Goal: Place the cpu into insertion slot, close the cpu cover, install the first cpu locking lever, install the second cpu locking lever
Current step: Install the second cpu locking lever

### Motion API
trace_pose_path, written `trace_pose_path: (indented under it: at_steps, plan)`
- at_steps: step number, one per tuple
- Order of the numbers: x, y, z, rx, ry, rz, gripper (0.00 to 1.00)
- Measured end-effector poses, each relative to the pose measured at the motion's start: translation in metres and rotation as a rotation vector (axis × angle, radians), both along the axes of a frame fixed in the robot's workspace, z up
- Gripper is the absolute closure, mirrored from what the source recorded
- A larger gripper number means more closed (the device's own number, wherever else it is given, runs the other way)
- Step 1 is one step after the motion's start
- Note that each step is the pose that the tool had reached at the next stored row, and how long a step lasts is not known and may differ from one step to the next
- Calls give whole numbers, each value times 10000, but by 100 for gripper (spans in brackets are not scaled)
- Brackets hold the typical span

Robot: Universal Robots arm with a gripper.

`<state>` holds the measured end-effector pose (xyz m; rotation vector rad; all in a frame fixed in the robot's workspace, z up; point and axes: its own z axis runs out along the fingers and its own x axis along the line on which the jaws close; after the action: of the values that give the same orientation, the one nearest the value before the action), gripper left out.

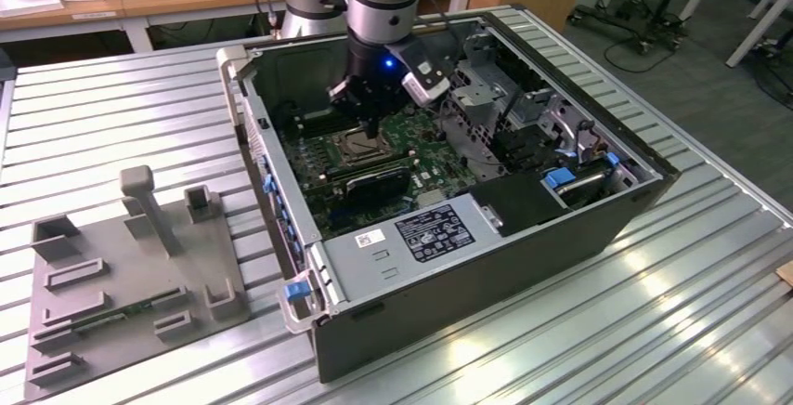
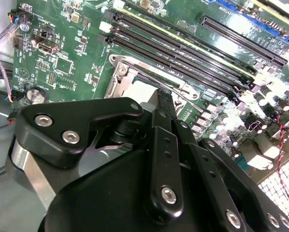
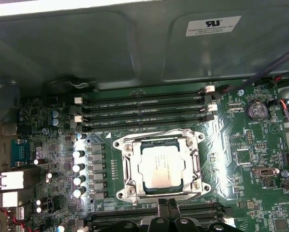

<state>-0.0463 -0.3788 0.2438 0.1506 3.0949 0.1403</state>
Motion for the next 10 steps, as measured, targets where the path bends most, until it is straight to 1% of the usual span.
trace_pose_path:
  at_steps: [7, 10]
  plan:
    - [-18, 0, -3, 0, -3, 0, 89]
    - [-37, 0, -4, 0, -4, 0, 89]
